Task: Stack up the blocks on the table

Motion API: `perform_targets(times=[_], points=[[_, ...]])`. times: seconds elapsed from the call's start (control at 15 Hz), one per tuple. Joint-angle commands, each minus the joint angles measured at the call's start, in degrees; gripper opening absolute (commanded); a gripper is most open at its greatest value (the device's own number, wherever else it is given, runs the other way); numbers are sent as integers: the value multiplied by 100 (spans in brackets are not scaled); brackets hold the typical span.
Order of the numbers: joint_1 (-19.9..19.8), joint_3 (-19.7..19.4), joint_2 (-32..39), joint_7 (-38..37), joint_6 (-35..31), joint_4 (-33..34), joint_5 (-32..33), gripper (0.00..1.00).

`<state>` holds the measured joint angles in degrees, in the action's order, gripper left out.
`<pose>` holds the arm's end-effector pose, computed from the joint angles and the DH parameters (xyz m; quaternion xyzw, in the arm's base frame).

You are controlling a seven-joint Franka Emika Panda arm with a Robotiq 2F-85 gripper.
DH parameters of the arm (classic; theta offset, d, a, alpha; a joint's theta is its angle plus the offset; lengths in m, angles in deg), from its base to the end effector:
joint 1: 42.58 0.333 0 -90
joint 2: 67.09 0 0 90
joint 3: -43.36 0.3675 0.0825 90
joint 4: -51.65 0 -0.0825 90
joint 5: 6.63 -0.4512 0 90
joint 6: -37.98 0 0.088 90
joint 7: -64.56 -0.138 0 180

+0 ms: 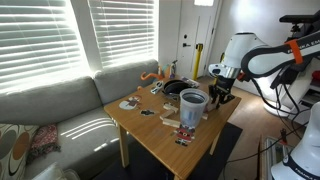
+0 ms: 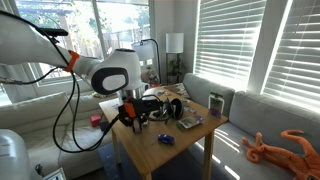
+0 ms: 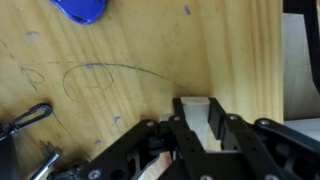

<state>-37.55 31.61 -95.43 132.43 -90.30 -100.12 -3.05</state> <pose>0.4174 -0.0472 0.3817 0.8452 0.5325 0.0449 0.0045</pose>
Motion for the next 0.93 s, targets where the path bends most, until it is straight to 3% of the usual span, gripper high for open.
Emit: perform_targets(times=[0.0,0.2,0.67,0.87], points=[[-185,365,-409,-530,1094,334,17,7],[-191,331,-659,-940,1362,633,-178,7],[-366,60,-424,-1815,553,798,-244,7],[-270,-30,-127,-1848,665,886,-374,7]])
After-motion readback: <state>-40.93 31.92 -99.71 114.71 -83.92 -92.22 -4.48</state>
